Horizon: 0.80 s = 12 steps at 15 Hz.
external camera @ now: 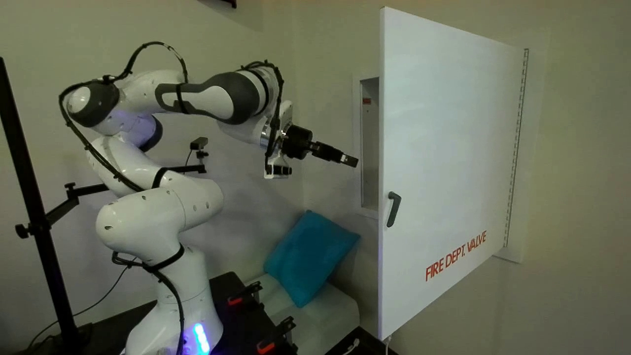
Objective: Open the locker door
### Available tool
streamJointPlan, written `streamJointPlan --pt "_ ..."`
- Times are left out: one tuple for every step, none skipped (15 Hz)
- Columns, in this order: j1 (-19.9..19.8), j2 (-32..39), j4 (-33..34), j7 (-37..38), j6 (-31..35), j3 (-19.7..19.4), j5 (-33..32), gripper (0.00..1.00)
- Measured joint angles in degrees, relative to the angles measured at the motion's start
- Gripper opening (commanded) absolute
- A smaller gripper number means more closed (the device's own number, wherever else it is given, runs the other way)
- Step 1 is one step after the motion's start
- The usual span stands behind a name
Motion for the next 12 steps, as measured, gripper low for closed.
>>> streamJointPlan --pt "3.16 0.48 0.07 0.00 0.00 -1.76 0.04 0.00" --pt "6.55 1.16 0.07 0.00 0.00 -3.74 0.01 0.00" --pt "9.99 1.98 0.06 0.00 0.01 -5.81 -0.12 0.00" --pt "13.45 2.96 0.03 0.00 0.00 -8.00 -0.30 0.00" --pt "16.94 4.00 0.00 -0.02 0.00 -10.31 -0.52 0.00" --pt "20.56 5.09 -0.03 -0.03 0.00 -12.81 -0.77 0.00" --pt "24.12 6.20 -0.06 -0.04 0.00 -15.30 -1.05 0.00" --pt "27.91 7.37 -0.09 -0.04 0.00 -17.97 -1.40 0.00" --pt "31.57 8.55 -0.11 -0.04 0.00 -20.51 -1.69 0.00" --pt "35.23 9.81 -0.14 -0.05 0.00 -23.02 -1.88 0.00" --pt "38.89 11.10 -0.16 -0.06 0.00 -25.45 -2.05 0.00" --pt "42.67 12.48 -0.16 -0.07 -0.01 -27.91 -2.16 0.00"
